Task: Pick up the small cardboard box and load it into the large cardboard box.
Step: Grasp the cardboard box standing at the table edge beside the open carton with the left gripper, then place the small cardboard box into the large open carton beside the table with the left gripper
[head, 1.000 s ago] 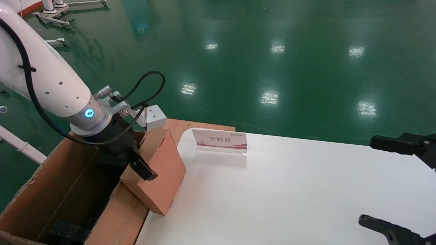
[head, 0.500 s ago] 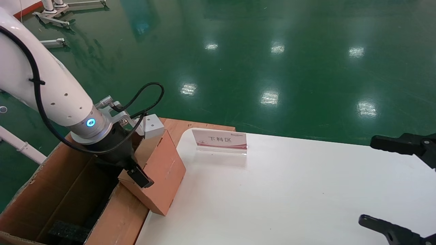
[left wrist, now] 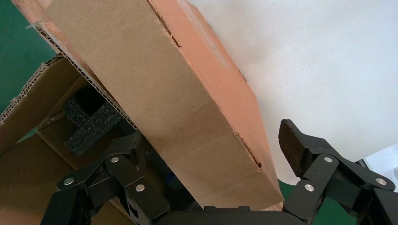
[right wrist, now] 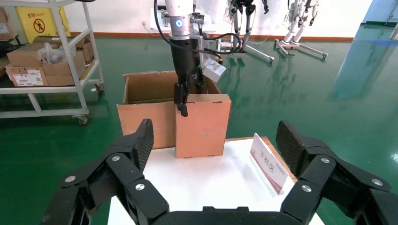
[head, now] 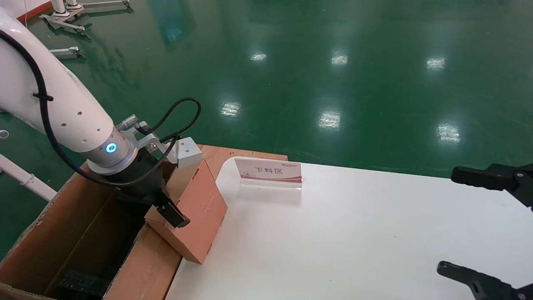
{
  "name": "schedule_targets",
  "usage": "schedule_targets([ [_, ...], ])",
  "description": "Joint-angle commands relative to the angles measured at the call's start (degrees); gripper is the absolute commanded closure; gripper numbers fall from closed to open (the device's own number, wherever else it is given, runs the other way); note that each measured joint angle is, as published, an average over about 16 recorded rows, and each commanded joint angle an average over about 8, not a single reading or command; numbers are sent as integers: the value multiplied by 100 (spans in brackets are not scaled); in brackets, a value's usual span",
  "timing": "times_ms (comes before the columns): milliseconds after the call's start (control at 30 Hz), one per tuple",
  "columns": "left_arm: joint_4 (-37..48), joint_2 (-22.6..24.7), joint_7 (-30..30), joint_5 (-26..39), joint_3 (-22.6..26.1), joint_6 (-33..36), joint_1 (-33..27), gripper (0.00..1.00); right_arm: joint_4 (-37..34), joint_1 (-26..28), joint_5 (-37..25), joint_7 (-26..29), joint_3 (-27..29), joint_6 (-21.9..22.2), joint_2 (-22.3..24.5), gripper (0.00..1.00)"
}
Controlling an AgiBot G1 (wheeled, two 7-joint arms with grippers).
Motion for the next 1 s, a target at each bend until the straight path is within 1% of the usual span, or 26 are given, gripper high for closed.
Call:
schedule_targets([
  [33,0,0,-1,-3,-4,-2,-3,100,0,0,0,0,0,0,0,100],
  [833,0,0,-3,-17,-19,-10,-12,100,0,0,0,0,0,-1,0,100],
  [867,-1,0,-3,-18,-19,-10,-13,100,0,0,0,0,0,-1,0,96],
  [1000,-1,0,-3,-20,-20,-11,-12,100,0,0,0,0,0,-1,0,46],
])
